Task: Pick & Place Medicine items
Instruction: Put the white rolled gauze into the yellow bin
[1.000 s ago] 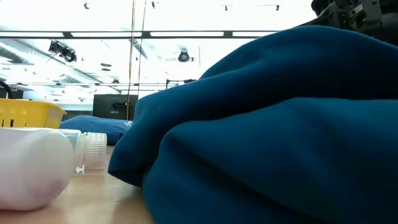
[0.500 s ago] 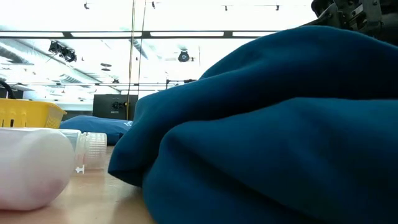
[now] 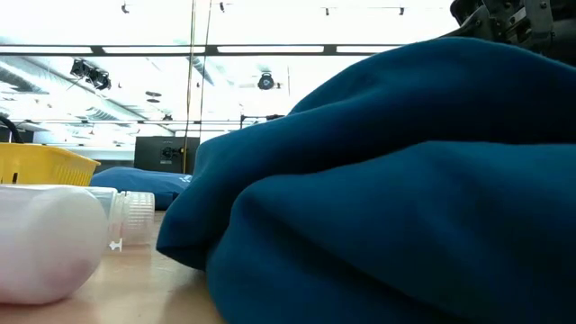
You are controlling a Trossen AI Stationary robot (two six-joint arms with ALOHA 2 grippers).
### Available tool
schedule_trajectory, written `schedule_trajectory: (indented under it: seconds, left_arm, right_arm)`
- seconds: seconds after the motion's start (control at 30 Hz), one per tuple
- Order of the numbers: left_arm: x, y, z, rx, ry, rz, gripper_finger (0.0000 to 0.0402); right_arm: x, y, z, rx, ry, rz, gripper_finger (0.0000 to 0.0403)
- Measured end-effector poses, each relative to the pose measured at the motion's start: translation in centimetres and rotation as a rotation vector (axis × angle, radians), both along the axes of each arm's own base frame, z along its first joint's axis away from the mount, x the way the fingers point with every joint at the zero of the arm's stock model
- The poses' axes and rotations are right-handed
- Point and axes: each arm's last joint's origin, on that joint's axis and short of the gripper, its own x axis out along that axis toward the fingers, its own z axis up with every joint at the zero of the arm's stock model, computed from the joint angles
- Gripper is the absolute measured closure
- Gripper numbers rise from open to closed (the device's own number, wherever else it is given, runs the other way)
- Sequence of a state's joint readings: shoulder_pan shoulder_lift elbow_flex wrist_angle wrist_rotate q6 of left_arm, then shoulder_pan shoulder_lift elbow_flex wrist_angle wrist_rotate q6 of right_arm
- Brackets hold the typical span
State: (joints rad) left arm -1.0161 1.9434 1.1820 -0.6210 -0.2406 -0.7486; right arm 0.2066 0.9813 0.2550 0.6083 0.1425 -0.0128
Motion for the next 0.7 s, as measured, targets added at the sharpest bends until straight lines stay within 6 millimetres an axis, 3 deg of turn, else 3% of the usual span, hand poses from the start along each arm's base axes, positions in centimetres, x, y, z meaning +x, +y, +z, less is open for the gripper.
schedule_trajectory:
  seconds: [0.1,0.4,0.7]
  left_arm:
    - [0.2,-0.1,0.0,-0.005,-0.028,-0.001,0.0355]
    - [0.5,-0.5,0.7,-0.04,-0.096,-0.004,0.0355]
    - [-0.3,0.1,5.9,-0.029,-0.382,0.018,0.0355]
  right_arm:
    - [0.0,0.0,0.0,0.0,0.002,0.0,0.0204]
    - [0.0,0.0,-0.1,0.007,0.007,0.004,0.0204]
    - [0.0,0.0,-0.1,0.008,0.008,0.009,0.0204]
